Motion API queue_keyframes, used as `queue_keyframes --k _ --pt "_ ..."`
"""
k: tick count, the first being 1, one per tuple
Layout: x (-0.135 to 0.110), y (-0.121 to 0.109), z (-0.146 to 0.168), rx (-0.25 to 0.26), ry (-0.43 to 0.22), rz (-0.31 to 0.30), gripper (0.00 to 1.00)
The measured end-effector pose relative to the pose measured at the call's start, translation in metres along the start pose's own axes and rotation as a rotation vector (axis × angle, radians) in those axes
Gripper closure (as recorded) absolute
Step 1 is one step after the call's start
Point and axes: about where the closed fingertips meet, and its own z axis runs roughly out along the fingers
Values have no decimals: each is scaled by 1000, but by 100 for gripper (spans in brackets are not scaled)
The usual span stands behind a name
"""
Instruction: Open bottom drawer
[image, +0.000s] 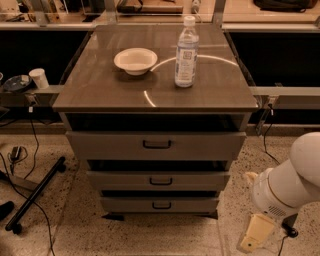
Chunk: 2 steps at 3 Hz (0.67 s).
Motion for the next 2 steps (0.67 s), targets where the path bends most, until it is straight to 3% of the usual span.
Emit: queue_keyframes --k 2 --pt "6 9 41 -53 -2 13 0"
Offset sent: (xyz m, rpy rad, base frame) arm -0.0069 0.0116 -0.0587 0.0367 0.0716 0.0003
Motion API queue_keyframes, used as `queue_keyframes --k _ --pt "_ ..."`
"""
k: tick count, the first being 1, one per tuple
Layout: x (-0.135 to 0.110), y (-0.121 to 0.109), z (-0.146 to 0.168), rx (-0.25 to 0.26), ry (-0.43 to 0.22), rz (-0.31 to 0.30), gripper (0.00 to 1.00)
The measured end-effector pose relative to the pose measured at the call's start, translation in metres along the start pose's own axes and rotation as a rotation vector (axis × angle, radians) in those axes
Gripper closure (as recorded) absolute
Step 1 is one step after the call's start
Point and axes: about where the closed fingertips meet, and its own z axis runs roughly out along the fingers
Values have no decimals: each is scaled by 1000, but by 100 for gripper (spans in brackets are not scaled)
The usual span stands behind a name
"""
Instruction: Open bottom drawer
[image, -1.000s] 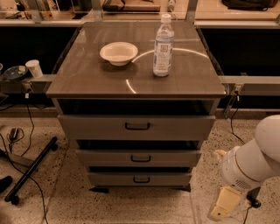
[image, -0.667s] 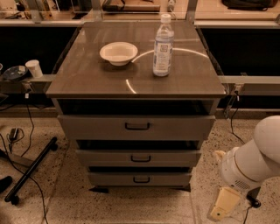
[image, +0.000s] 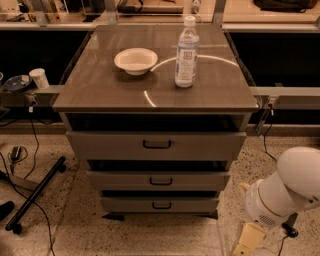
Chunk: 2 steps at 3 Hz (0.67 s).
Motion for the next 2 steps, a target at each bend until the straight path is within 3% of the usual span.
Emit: queue_keyframes --k 1,2 --pt "7 9 30 -45 7 19 0" --pt "7 10 37 -41 6 18 0"
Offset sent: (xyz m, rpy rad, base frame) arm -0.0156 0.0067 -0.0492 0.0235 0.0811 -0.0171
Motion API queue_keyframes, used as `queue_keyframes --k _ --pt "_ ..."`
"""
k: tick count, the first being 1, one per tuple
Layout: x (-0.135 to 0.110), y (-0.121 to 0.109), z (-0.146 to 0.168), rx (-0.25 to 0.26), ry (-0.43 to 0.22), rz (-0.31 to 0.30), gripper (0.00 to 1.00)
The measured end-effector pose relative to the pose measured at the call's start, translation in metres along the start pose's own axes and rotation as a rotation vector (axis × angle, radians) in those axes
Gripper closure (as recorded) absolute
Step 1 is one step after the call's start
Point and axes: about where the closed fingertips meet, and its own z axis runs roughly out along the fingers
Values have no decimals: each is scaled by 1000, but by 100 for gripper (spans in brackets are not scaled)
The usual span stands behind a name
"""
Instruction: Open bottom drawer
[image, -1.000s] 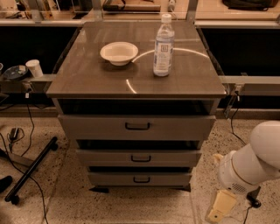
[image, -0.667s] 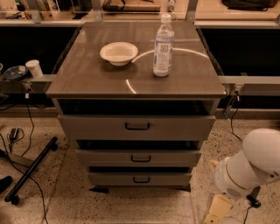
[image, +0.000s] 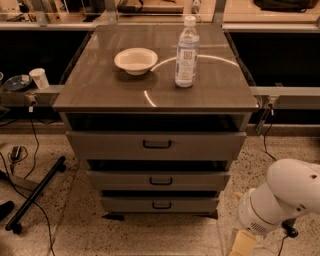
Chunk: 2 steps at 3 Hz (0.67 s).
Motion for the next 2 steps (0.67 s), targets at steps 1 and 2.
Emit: queue_keyframes --k 1,2 --pt "-1 -1 14 14 0 -5 0" --pt "-3 -4 37 29 -9 -6 0"
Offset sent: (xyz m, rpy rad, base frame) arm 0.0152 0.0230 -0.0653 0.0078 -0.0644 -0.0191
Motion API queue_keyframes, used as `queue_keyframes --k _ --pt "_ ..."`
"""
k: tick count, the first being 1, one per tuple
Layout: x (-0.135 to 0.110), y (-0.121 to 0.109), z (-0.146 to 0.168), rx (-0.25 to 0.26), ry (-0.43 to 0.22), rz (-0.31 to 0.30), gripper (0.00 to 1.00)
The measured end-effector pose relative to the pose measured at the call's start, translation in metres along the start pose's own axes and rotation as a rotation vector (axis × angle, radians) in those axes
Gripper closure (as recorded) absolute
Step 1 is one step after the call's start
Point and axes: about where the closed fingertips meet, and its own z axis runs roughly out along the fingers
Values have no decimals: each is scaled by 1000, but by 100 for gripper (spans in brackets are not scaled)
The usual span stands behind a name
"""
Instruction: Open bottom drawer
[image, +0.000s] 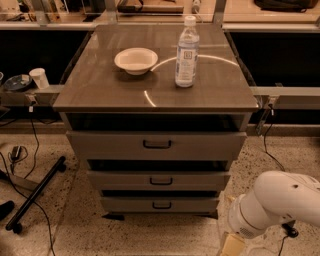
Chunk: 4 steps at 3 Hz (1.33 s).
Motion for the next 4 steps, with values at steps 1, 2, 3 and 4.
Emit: queue_keyframes --k 1,2,3,4 --pt "-5 -9 30 1 -15 5 0" --pt "-7 -13 49 -13 -21 8 0" --pt "3 -10 75 -57 -17 37 0" --pt "2 -10 84 -71 -19 41 0"
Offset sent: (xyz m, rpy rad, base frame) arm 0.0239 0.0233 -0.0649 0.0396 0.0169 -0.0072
